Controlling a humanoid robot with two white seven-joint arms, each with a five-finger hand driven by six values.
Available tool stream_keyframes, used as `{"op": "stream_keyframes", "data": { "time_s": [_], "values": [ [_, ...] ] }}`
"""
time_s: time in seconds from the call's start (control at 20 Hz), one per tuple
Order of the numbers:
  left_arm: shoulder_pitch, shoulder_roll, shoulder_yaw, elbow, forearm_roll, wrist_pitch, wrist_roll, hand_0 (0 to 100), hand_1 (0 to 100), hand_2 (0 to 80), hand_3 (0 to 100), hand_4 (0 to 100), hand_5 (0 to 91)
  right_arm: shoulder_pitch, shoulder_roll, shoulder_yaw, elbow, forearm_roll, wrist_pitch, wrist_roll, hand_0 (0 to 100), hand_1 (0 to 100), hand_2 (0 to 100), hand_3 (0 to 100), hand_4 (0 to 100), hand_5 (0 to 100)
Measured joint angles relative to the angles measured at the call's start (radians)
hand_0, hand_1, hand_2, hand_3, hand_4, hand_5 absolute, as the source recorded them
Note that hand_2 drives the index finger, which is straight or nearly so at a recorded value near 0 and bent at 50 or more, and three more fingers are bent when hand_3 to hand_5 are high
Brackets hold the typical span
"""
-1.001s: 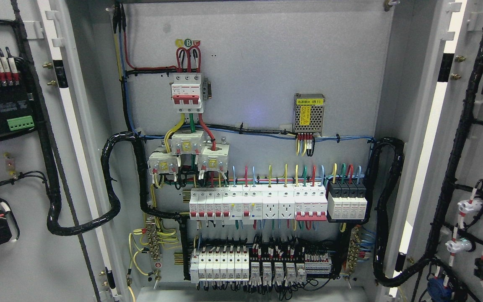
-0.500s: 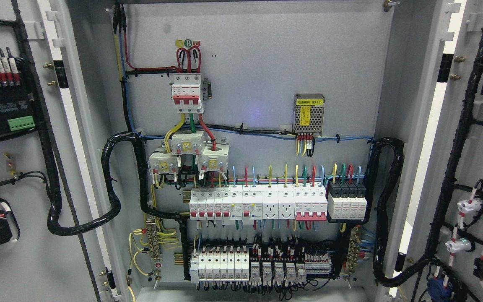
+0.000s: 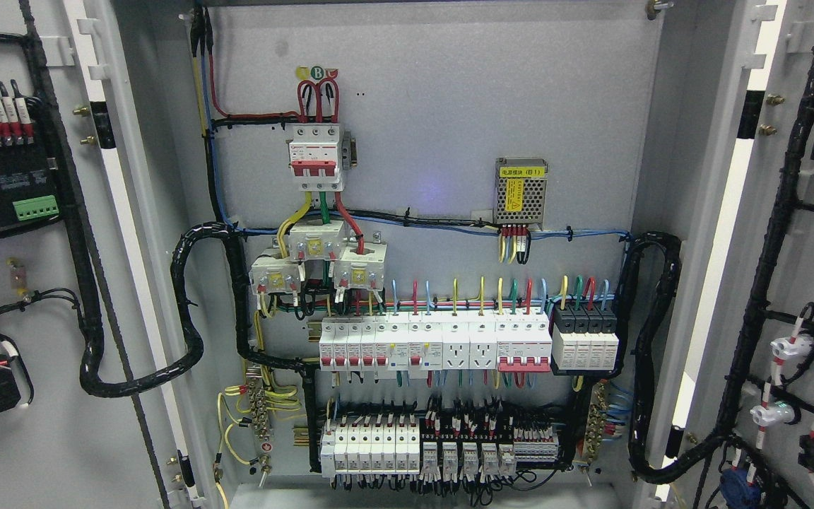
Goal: Open door with both hands
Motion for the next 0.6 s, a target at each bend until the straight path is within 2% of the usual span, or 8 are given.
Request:
{"op": "stream_keyframes", "data": {
  "time_s": [0.1, 0.35, 0.6],
  "values": [
    [-0.035, -0.016, 0.000, 0.085, -0.001, 0.000, 0.000, 0, 0, 0.0, 0, 0, 0.0, -0.046, 0.025, 0.001, 0.090, 0.014, 0.092, -0.015, 38, 0, 0, 0, 0, 0],
    [-0.110, -0.045, 0.002, 0.273, -0.002, 0.001, -0.002, 0, 0, 0.0, 0, 0, 0.0, -0.163, 0.081, 0.002, 0.275, 0.046, 0.280, -0.119, 38, 0, 0, 0, 0, 0],
    [-0.168, -0.064, 0.012, 0.402, 0.002, 0.100, 0.001, 0, 0, 0.0, 0, 0, 0.0, -0.258, 0.125, -0.002, 0.410, 0.107, 0.455, -0.184, 38, 0, 0, 0, 0, 0]
  ]
}}
